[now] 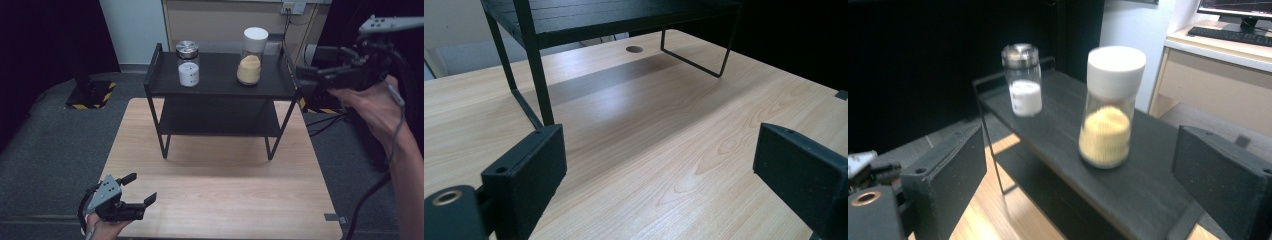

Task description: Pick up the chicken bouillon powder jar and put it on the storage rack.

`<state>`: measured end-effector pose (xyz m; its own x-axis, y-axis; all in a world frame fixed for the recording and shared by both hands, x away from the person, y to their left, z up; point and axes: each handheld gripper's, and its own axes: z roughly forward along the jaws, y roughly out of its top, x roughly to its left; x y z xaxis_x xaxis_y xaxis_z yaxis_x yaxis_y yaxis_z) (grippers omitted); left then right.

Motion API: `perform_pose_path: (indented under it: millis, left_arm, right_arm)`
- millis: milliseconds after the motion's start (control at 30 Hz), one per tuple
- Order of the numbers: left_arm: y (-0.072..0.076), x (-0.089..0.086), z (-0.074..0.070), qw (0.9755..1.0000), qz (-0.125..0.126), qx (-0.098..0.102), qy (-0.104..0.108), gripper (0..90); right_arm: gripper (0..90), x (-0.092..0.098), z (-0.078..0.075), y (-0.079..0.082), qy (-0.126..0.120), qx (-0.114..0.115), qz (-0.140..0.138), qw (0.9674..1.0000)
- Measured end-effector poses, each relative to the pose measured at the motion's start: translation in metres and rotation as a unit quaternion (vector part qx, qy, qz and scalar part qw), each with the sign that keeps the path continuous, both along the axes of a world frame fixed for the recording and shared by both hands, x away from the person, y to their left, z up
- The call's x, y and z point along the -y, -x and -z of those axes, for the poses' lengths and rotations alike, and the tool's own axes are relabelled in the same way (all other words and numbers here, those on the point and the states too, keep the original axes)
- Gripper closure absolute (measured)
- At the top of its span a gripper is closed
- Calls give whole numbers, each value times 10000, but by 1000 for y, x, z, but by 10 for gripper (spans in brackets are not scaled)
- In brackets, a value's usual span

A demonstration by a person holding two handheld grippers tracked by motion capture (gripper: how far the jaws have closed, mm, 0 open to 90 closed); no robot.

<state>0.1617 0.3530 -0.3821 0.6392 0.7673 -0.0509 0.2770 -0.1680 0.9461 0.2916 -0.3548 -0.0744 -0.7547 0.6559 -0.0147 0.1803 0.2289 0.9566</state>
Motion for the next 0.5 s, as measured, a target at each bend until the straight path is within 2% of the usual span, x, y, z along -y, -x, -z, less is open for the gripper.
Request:
perform_pose_path:
  millis: [267, 500]
  left_arm:
    - [0, -1, 1, 10000, -27, -18, 28, 61]
    - [1, -1, 1, 10000, -46, -7, 55, 61]
  right_arm:
    - [69, 11, 48, 24, 3, 61, 19, 10000]
    - [68, 16, 90, 40, -116, 102, -40, 9999]
